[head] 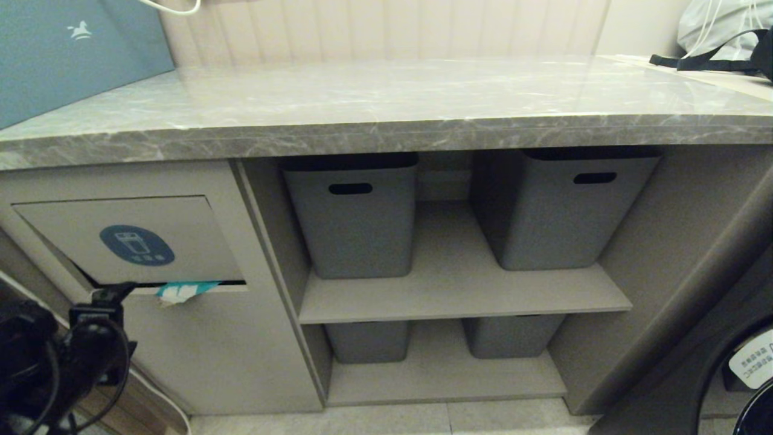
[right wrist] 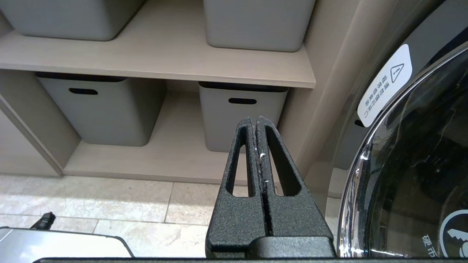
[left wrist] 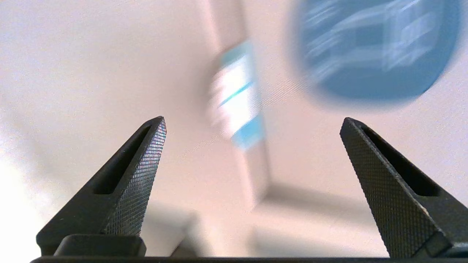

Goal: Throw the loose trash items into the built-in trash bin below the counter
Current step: Put the garbage in the trash can

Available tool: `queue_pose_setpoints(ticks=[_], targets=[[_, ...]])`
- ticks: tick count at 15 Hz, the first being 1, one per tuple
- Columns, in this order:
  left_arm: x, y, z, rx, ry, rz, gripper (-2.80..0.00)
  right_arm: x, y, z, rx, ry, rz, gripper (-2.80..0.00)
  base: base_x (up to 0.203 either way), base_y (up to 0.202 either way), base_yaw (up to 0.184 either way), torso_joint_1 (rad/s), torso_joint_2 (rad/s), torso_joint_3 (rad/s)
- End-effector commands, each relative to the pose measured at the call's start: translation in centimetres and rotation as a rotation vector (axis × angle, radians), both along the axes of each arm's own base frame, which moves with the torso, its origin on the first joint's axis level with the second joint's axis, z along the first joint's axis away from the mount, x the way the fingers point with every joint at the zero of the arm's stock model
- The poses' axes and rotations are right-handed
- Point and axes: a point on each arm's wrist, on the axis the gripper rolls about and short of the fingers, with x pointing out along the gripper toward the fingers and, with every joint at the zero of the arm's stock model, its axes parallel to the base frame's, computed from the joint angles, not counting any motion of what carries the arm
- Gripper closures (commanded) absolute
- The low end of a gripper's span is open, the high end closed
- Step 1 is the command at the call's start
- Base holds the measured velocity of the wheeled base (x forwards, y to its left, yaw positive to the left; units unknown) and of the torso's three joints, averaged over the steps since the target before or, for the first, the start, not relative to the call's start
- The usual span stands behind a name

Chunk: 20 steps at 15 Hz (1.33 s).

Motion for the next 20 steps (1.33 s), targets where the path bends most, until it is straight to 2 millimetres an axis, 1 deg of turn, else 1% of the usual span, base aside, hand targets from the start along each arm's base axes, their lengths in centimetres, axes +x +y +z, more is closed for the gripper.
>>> queue_pose_setpoints(ticks=[1, 2, 3, 6, 8, 10, 11, 14, 15, 18, 20], targets=[[-3.6, -0.6, 0.3, -0.009, 0.01, 0.011, -2.8, 0.0, 0.0, 0.0, -0.001, -0.001, 0.002, 0.0, 0.0, 0.0, 0.0, 0.0, 0.0, 0.0], [-5.0, -0.8, 0.2, -0.016, 0.055, 0.036, -2.8, 0.0, 0.0, 0.0, -0.001, -0.002, 0.0, 0.0, 0.0, 0.0, 0.0, 0.0, 0.0, 0.0], [-6.0, -0.8, 0.3, -0.018, 0.089, 0.063, -2.8, 0.0, 0.0, 0.0, -0.001, -0.001, 0.002, 0.0, 0.0, 0.0, 0.0, 0.0, 0.0, 0.0], [-8.0, -1.1, 1.8, 0.009, 0.034, 0.09, -2.8, 0.0, 0.0, 0.0, -0.001, -0.001, 0.0, 0.0, 0.0, 0.0, 0.0, 0.0, 0.0, 0.0], [-8.9, -1.3, 1.9, 0.017, 0.053, 0.09, -2.8, 0.0, 0.0, 0.0, -0.001, 0.0, 0.002, 0.0, 0.0, 0.0, 0.0, 0.0, 0.0, 0.0], [-8.1, -1.1, 2.3, 0.021, 0.046, 0.09, -2.8, 0.0, 0.0, 0.0, -0.001, -0.002, 0.002, 0.0, 0.0, 0.0, 0.0, 0.0, 0.0, 0.0], [-7.4, -1.0, 2.2, 0.018, 0.058, 0.088, -2.8, 0.0, 0.0, 0.0, -0.001, -0.001, 0.001, 0.0, 0.0, 0.0, 0.0, 0.0, 0.0, 0.0], [-4.6, -0.6, 1.7, -0.014, 0.112, 0.062, -2.8, 0.0, 0.0, 0.0, -0.001, -0.002, 0.0, 0.0, 0.0, 0.0, 0.0, 0.0, 0.0, 0.0], [-3.6, -0.4, 1.5, -0.028, 0.118, 0.056, 0.0, 0.0, 0.0, 0.0, -0.001, -0.001, 0.002, 0.0, 0.0, 0.0, 0.0, 0.0, 0.0, 0.0], [-1.2, -0.1, 0.8, -0.064, 0.083, 0.011, 0.0, 0.0, 0.0, 0.0, -0.001, -0.002, 0.002, 0.0, 0.0, 0.0, 0.0, 0.0, 0.0, 0.0], [0.3, 0.2, 0.0, -0.07, 0.086, -0.008, 0.0, 0.0, 0.0, 0.0, -0.001, -0.002, 0.002, 0.0, 0.0, 0.0, 0.0, 0.0, 0.0, 0.0]])
